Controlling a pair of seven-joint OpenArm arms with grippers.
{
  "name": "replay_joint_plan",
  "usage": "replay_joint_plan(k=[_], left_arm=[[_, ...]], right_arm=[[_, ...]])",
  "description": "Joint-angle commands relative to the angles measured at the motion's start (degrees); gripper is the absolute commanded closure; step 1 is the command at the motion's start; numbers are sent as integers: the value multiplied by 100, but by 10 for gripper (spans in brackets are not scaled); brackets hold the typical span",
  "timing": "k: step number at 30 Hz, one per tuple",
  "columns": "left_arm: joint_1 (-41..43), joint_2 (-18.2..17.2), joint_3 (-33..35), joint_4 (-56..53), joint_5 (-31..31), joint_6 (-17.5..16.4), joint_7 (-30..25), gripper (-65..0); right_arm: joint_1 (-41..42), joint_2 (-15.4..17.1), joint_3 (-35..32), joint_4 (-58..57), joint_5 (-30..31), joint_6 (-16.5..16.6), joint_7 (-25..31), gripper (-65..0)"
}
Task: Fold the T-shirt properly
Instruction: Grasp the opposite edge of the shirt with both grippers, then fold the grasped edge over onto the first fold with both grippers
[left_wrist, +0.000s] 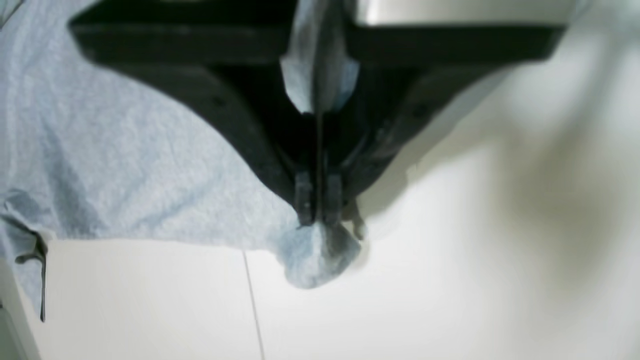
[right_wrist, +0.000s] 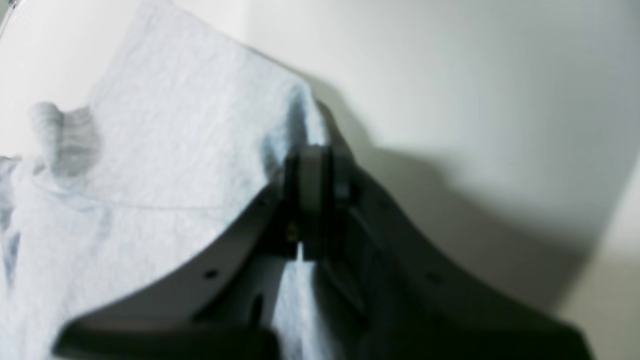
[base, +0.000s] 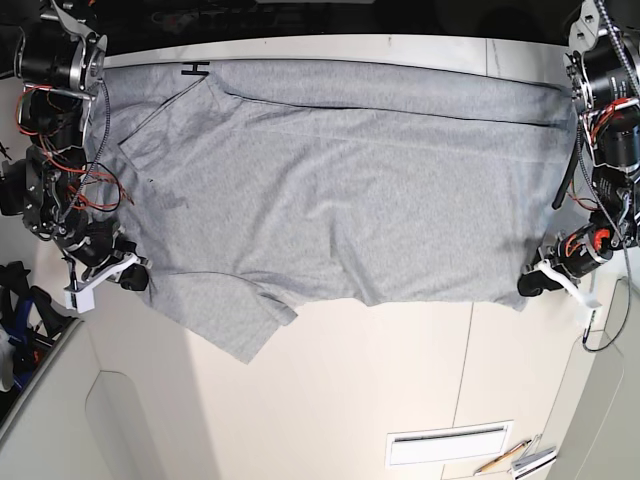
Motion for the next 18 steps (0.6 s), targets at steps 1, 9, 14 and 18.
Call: replay_joint_plan(k=[1, 9, 14, 18], left_arm=[[-188, -114, -15, 81, -192, -52, 22, 0], [-164, -164, -15, 546, -278, -52, 938, 0], [-151, -444, -15, 992, -498, -52, 1316, 0], [-151, -533, -15, 1156, -885, -52, 2033, 0]], right_arm=[[103, 57, 0, 173, -7, 9, -50, 0], [98, 175, 2, 942, 413, 26, -885, 0], [98, 382, 2, 1202, 699, 26, -1294, 0], [-20, 579, 2, 1298, 1178, 33, -1449, 0]])
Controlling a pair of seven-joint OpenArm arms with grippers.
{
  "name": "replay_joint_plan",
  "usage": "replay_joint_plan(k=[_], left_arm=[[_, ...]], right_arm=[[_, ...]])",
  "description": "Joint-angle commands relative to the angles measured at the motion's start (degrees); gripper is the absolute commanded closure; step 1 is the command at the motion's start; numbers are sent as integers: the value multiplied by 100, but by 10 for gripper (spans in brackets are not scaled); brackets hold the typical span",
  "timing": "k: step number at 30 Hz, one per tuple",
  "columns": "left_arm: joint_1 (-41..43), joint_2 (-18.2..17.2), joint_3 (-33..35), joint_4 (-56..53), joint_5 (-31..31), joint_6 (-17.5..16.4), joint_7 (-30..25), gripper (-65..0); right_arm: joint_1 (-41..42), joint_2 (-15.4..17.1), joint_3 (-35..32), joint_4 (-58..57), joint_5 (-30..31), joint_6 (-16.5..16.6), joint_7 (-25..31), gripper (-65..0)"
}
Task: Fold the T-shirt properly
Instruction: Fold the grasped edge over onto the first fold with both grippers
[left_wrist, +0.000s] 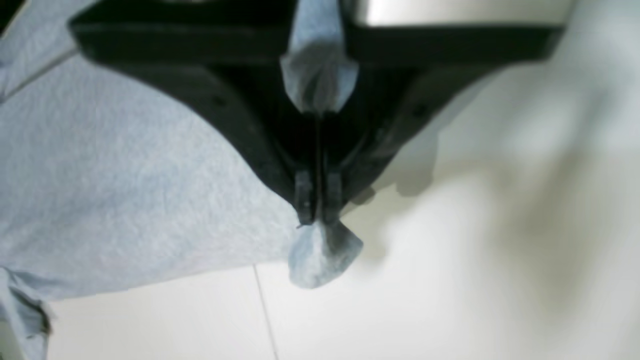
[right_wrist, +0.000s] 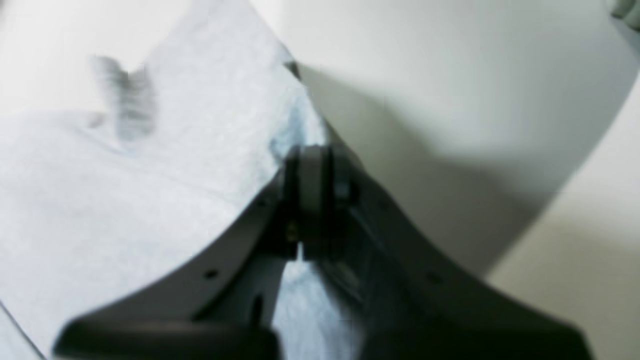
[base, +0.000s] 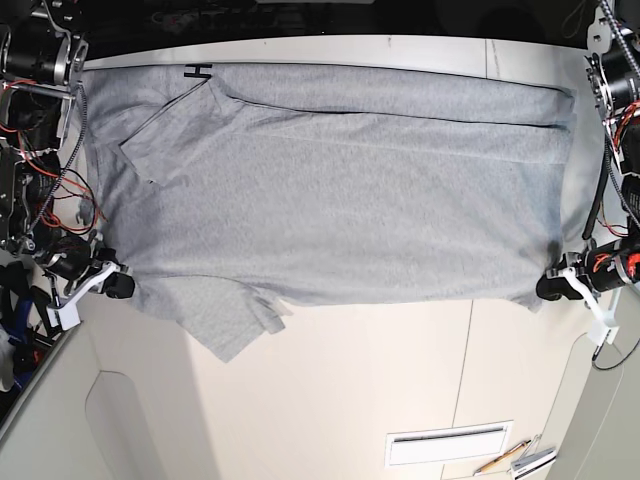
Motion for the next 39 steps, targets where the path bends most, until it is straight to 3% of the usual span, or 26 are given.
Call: replay_joint_plan(k=[1, 8, 12, 19, 28, 39], left_arm=[[-146, -107, -26, 92, -157, -49, 31, 0], [52, -186, -26, 94, -348, -49, 214, 0], [166, -446, -26, 94, -540, -49, 251, 0], [264, -809, -26, 94, -1443, -49, 938, 0], [417, -841, -26, 94, -2334, -49, 1934, 0], [1303, -887, -26, 160, -2439, -49, 1989, 0]], right_arm=[[50, 160, 20, 181, 205, 35, 96, 0], [-597, 249, 42, 1086, 341, 44, -42, 0], [-992, 282, 205, 1637, 339, 44, -179, 0], [-1510, 280, 772, 2376, 592, 46, -387, 0], [-2201, 280, 960, 2975, 901, 46, -682, 0], [-2852, 278, 1071, 3034, 901, 46, -640, 0]])
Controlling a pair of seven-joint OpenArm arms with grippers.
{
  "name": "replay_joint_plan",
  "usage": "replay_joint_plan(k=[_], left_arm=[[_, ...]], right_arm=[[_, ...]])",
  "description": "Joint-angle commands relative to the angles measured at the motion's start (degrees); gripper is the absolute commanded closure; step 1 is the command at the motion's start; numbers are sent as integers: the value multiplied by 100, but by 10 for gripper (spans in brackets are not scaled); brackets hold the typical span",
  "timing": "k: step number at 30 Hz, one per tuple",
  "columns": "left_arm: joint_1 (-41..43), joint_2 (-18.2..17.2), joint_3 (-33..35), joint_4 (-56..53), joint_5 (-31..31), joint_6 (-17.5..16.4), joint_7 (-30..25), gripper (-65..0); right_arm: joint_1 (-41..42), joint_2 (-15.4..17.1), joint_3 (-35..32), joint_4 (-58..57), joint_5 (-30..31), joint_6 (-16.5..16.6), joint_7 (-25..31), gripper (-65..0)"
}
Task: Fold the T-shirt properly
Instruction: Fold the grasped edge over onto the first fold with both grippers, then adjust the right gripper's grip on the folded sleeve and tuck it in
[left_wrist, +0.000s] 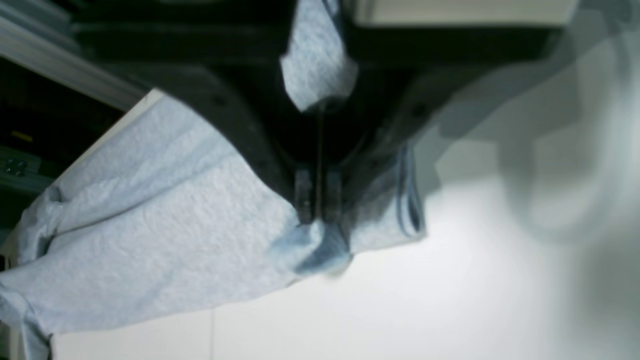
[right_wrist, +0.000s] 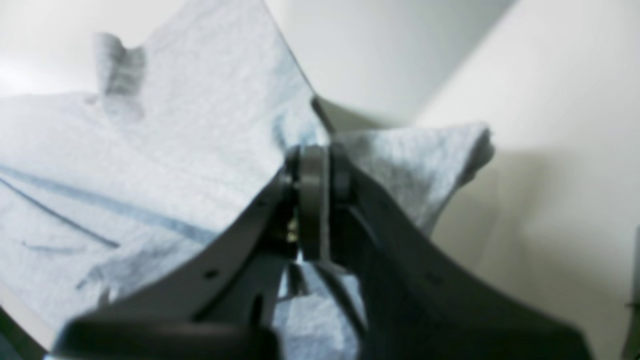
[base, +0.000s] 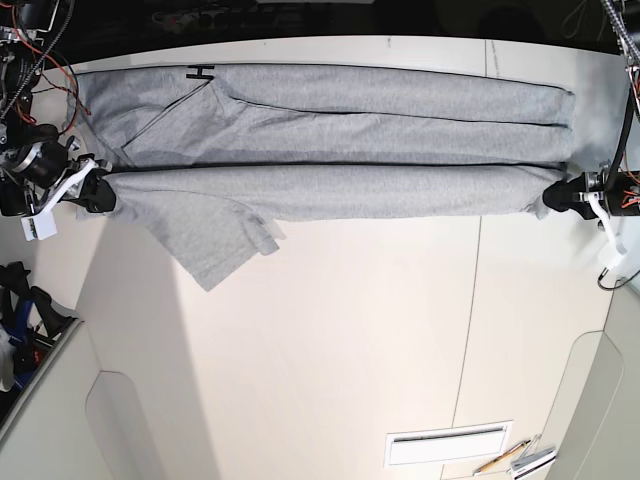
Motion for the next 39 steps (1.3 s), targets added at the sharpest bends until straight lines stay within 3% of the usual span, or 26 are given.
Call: replay_joint_plan(k=[1, 13, 16, 18, 25, 39], left_arm=[[0, -160, -37, 105, -109, -30, -22, 0], [251, -155, -37, 109, -286, -30, -264, 0], [251, -142, -37, 109, -330, -30, -260, 0], [254, -125, -37, 109, -345, -30, -258, 0], [254, -79, -37, 109, -341, -30, -256, 0], [251, -76, -37, 109, -358, -30, -258, 0]], right_arm=[[4, 127, 68, 92, 68, 20, 133, 0], [-313, 94, 66, 79, 4, 17, 155, -15], [-297, 94, 66, 79, -39, 15, 164, -260], [-297, 96, 66, 81, -37, 13, 216, -347], [-199, 92, 83, 103, 120, -2, 870, -350], [1123, 15, -17, -122, -518, -70, 909, -350]])
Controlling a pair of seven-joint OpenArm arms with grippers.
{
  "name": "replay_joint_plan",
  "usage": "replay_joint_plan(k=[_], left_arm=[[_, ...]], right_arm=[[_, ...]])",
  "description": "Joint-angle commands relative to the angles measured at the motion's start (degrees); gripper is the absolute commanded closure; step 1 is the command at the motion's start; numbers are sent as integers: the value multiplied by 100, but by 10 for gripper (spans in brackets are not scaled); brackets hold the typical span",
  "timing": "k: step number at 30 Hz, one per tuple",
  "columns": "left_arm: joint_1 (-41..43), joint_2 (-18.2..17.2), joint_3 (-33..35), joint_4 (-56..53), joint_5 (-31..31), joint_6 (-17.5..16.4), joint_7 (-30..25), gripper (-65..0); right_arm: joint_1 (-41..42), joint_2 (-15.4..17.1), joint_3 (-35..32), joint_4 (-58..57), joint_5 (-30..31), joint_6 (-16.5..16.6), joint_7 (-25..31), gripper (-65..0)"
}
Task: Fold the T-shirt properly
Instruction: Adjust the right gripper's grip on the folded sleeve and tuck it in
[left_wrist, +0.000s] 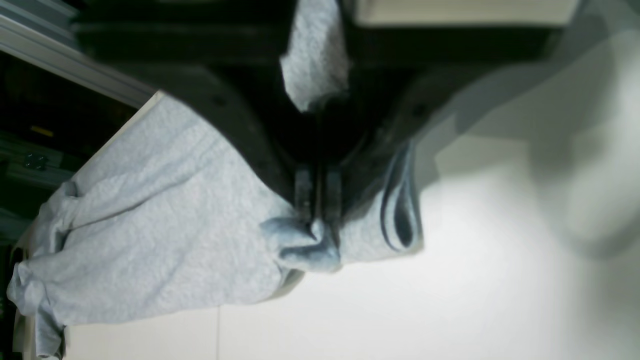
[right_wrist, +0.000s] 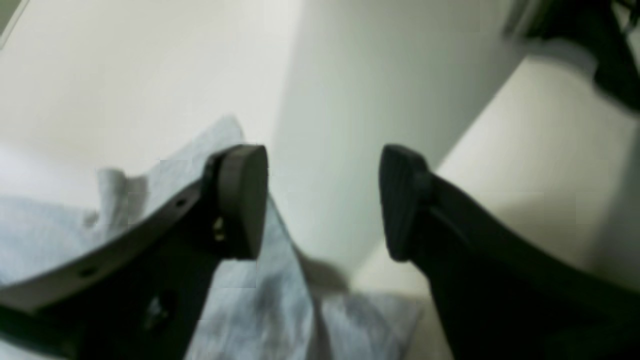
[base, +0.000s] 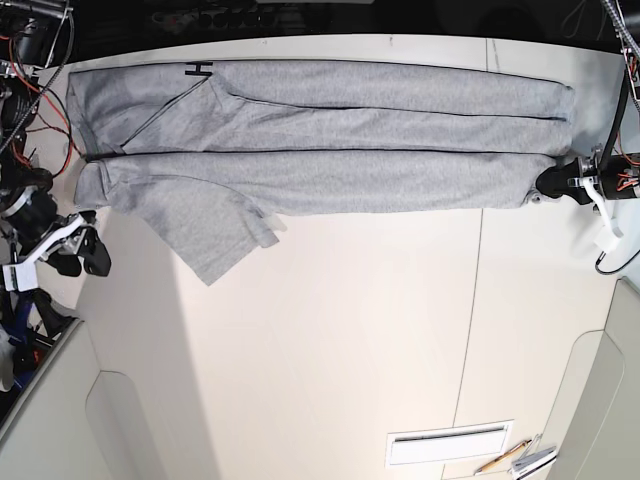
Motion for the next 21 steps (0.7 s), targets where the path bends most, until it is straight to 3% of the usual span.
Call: replay_joint_plan(k=[1, 11, 21], left_arm=[[-76, -122, -37, 81, -98, -30, -35, 0], [-76, -109, -37, 81, -96, -30, -35, 0], [-76, -107, -37, 81, -181, -30, -37, 0]], right_arm=[[186, 59, -50, -35, -9, 22, 131, -350], [1147, -289, -1425, -1969, -501, 31, 662, -350], [1222, -774, -1873, -2166, -669, 66, 632, -350]])
